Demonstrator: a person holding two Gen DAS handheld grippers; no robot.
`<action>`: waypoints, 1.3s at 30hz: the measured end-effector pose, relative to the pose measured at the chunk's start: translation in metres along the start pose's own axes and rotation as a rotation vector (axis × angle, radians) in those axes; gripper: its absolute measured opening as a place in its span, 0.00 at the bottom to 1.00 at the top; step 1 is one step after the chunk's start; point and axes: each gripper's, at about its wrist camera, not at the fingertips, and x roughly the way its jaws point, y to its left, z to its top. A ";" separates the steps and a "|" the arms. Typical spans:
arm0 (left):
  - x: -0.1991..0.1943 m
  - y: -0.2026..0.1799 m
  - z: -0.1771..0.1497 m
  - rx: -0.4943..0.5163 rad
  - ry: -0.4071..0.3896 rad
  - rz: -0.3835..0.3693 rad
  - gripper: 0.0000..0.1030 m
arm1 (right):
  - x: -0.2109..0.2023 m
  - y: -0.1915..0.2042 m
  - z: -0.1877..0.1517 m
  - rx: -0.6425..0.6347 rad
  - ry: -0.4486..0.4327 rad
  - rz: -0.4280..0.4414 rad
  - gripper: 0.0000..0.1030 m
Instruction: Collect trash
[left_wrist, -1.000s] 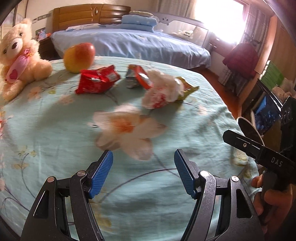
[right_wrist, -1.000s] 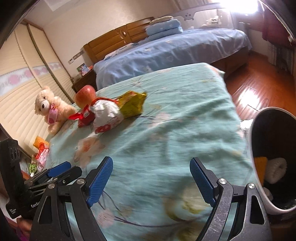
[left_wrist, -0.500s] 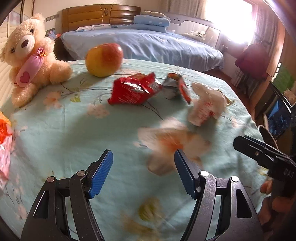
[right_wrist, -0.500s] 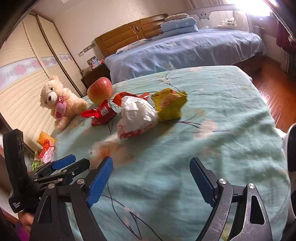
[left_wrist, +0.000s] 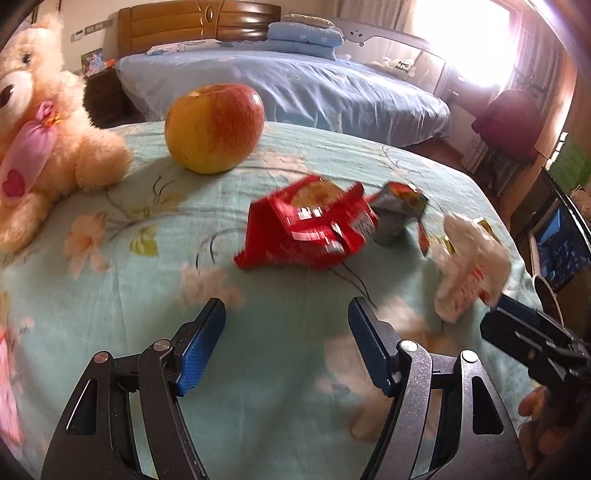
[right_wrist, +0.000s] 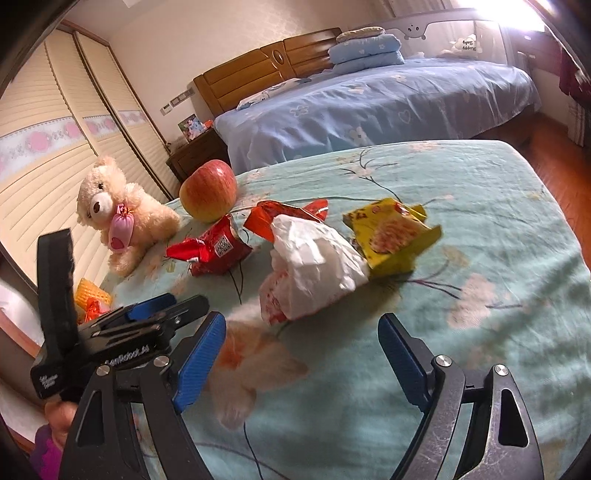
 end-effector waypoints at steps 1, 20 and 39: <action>0.002 0.001 0.002 0.008 -0.001 -0.003 0.69 | 0.002 0.000 0.001 0.002 0.000 0.000 0.83; 0.018 -0.014 0.025 0.144 -0.016 -0.033 0.11 | 0.021 -0.014 0.006 0.095 0.034 0.039 0.22; 0.001 -0.023 0.026 -0.050 -0.062 -0.043 0.66 | -0.034 -0.012 -0.012 0.054 -0.003 0.066 0.21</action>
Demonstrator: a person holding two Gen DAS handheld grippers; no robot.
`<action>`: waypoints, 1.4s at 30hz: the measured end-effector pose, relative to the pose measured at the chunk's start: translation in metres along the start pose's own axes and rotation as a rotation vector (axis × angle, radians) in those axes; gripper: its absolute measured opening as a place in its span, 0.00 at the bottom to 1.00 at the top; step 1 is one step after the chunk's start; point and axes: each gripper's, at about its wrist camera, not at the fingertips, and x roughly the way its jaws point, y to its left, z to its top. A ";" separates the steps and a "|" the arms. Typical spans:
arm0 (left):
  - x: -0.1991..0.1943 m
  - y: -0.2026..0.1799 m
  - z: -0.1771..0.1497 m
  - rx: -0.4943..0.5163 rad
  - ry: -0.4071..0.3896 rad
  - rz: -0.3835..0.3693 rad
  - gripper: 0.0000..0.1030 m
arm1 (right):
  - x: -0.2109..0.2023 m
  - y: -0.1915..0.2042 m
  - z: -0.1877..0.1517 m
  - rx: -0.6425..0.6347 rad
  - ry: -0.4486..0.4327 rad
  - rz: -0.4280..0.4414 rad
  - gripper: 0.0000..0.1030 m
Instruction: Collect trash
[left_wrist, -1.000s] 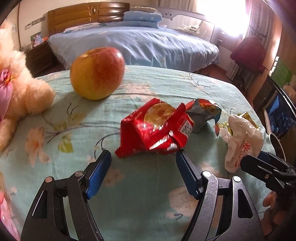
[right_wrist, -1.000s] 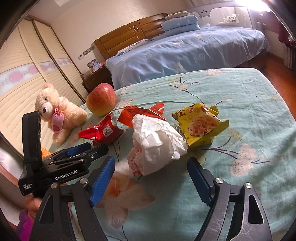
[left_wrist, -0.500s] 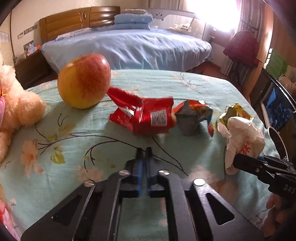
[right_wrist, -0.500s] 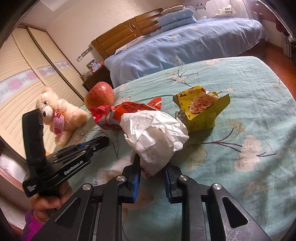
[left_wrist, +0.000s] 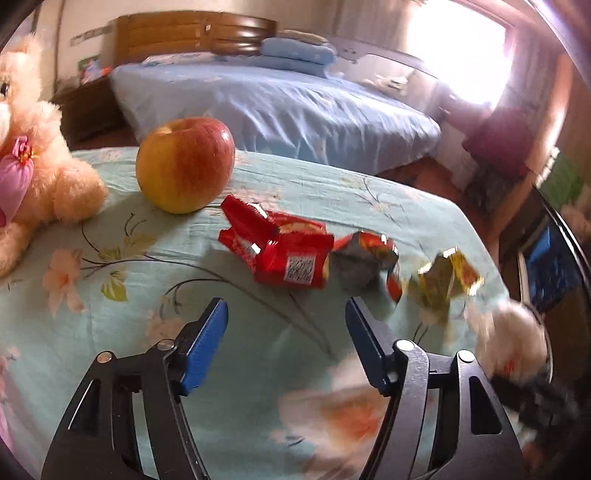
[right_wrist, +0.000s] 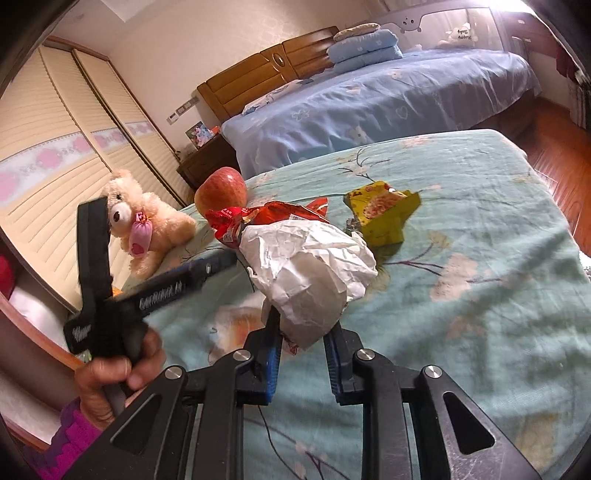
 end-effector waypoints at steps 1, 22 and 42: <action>0.003 -0.003 0.002 -0.012 0.001 0.006 0.66 | -0.002 -0.002 -0.001 0.004 -0.003 -0.003 0.21; 0.014 -0.005 -0.001 -0.081 0.034 0.042 0.09 | -0.031 -0.040 -0.015 0.047 -0.018 -0.056 0.21; 0.043 0.001 0.018 -0.168 0.018 0.085 0.03 | -0.050 -0.062 -0.017 0.064 -0.028 -0.072 0.21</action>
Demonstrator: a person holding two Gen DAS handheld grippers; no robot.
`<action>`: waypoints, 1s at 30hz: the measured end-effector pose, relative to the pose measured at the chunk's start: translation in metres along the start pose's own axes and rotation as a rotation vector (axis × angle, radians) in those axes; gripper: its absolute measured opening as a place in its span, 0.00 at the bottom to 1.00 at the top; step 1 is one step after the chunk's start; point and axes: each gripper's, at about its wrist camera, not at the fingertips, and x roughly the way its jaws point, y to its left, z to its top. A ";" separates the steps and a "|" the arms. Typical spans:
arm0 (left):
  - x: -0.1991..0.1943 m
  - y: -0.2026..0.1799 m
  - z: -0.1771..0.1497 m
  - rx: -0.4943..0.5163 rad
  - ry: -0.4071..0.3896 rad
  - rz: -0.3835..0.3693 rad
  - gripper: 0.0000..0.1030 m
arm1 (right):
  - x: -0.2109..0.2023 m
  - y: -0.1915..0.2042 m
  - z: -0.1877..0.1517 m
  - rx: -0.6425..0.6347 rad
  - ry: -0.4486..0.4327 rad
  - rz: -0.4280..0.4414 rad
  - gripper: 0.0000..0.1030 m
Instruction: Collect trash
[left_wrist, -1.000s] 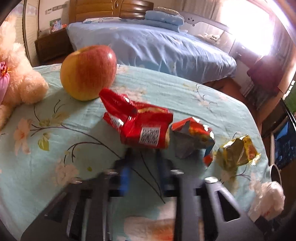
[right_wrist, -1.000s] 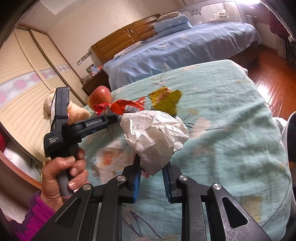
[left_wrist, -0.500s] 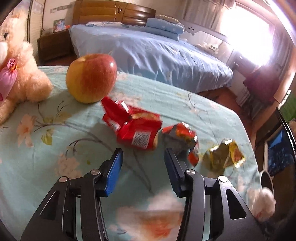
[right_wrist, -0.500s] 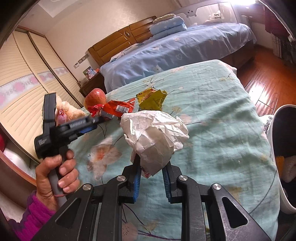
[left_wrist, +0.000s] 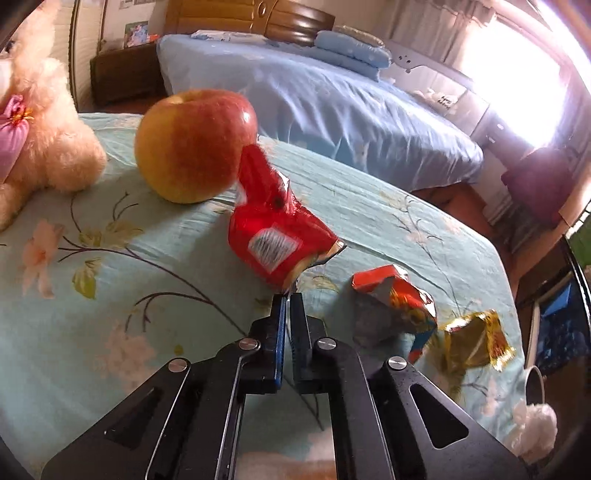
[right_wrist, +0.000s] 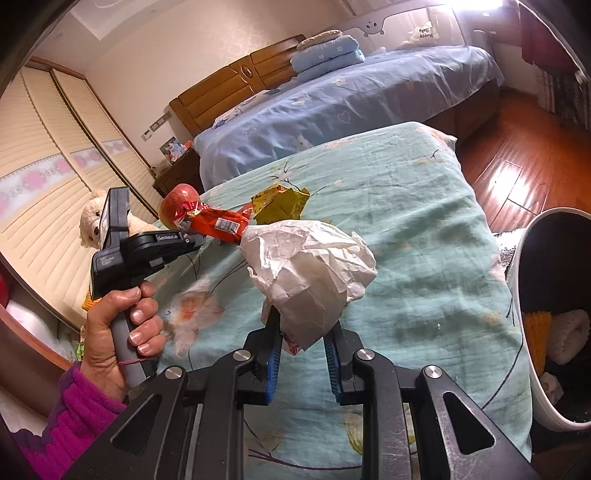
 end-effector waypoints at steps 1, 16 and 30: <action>-0.005 0.002 -0.002 0.008 -0.010 -0.007 0.03 | 0.000 0.000 0.000 -0.001 0.000 0.003 0.21; -0.025 0.002 -0.022 0.086 -0.005 -0.012 0.05 | -0.004 -0.003 0.001 -0.013 0.010 0.014 0.21; -0.022 0.002 -0.050 0.198 0.099 0.168 1.00 | -0.005 -0.009 0.000 -0.005 0.010 0.008 0.23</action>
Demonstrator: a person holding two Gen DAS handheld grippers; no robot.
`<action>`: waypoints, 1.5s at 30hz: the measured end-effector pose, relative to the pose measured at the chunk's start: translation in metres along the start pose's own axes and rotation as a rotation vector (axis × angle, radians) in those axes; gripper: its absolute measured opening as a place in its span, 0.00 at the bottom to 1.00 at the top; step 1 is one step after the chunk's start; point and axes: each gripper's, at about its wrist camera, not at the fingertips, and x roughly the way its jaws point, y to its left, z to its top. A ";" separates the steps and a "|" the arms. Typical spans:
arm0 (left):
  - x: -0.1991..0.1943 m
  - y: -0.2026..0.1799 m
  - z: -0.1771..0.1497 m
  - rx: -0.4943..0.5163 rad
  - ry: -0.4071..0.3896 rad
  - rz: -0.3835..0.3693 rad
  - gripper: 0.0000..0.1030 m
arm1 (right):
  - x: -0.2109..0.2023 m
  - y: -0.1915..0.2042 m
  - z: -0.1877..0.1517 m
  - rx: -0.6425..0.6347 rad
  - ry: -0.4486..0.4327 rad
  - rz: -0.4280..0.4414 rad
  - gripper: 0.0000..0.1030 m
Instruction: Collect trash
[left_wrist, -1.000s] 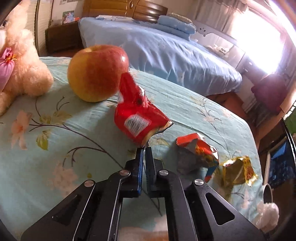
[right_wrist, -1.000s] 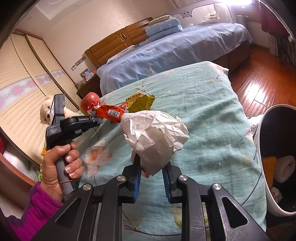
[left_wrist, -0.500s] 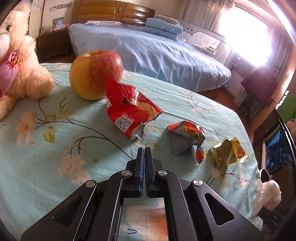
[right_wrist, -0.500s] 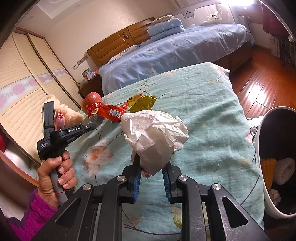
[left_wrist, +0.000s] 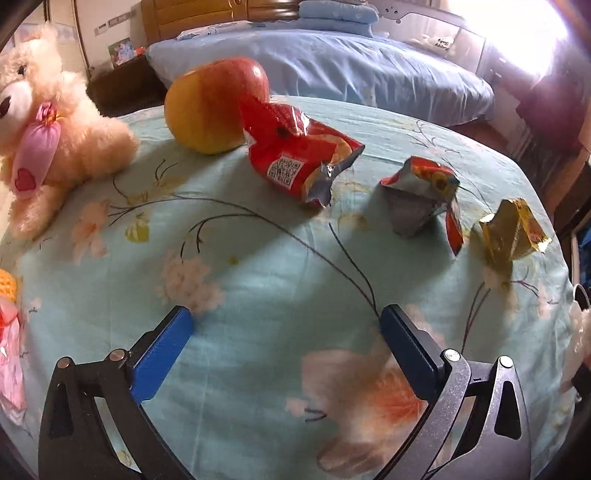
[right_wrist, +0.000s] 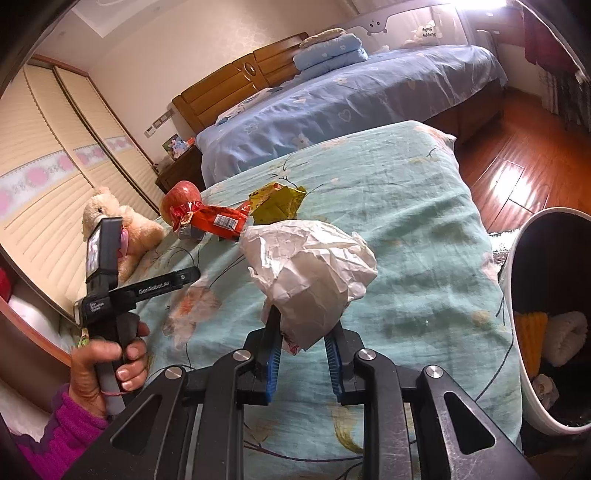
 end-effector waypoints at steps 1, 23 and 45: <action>-0.002 0.001 -0.003 0.011 0.002 -0.005 1.00 | 0.000 -0.001 0.000 0.004 -0.001 -0.001 0.24; 0.024 0.005 0.067 -0.047 -0.088 -0.075 0.73 | -0.004 -0.007 -0.002 0.017 -0.004 0.004 0.25; -0.066 0.039 -0.007 -0.121 -0.189 -0.141 0.01 | -0.026 -0.010 -0.011 0.004 -0.029 -0.013 0.24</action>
